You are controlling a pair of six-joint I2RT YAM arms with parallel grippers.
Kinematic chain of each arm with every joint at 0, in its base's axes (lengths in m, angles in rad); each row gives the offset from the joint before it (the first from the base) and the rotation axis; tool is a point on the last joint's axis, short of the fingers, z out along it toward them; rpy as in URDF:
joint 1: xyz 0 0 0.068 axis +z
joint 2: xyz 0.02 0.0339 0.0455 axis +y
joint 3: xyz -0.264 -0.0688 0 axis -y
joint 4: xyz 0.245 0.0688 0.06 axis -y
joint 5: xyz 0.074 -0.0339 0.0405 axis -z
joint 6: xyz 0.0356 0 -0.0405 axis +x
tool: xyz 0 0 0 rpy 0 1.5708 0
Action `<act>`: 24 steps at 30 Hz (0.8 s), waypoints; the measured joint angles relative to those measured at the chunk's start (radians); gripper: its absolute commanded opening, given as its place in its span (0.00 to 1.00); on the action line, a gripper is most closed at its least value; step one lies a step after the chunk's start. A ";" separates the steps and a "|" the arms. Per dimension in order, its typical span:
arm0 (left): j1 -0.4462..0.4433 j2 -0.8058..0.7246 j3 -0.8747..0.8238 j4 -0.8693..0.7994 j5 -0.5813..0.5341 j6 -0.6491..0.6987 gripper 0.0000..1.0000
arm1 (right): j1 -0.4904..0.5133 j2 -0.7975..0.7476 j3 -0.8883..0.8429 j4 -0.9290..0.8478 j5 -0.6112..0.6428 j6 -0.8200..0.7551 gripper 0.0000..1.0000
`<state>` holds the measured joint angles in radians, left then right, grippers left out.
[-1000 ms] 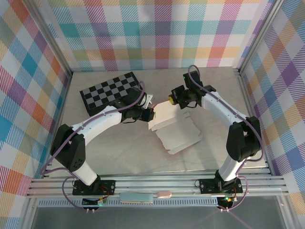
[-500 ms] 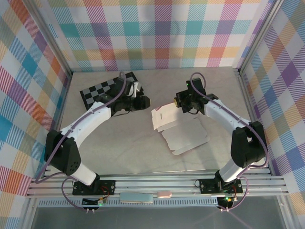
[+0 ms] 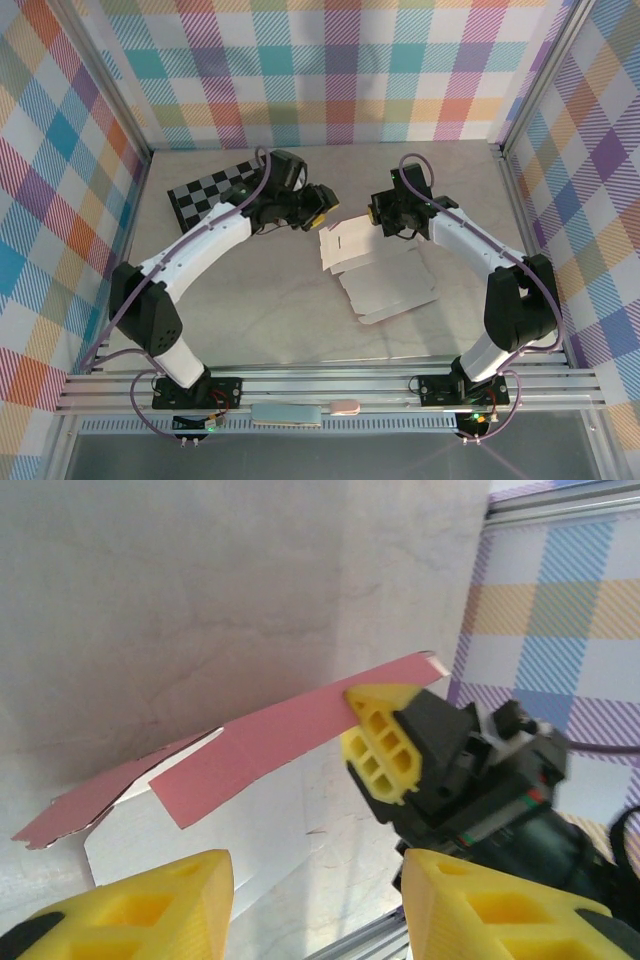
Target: Fold the paper box
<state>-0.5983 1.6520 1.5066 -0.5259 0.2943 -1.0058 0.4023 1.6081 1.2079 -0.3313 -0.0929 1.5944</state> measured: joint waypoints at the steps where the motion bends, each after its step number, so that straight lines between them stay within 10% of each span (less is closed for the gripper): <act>1: -0.006 0.013 0.001 -0.001 -0.001 -0.009 0.49 | 0.000 0.000 0.000 0.000 0.000 0.000 0.00; 24: -0.061 0.160 0.048 0.088 -0.041 -0.117 0.49 | -0.003 -0.029 -0.002 -0.003 0.007 0.018 0.00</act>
<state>-0.6590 1.8118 1.5543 -0.4377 0.2531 -1.1229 0.3988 1.5791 1.2057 -0.3344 -0.0856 1.6119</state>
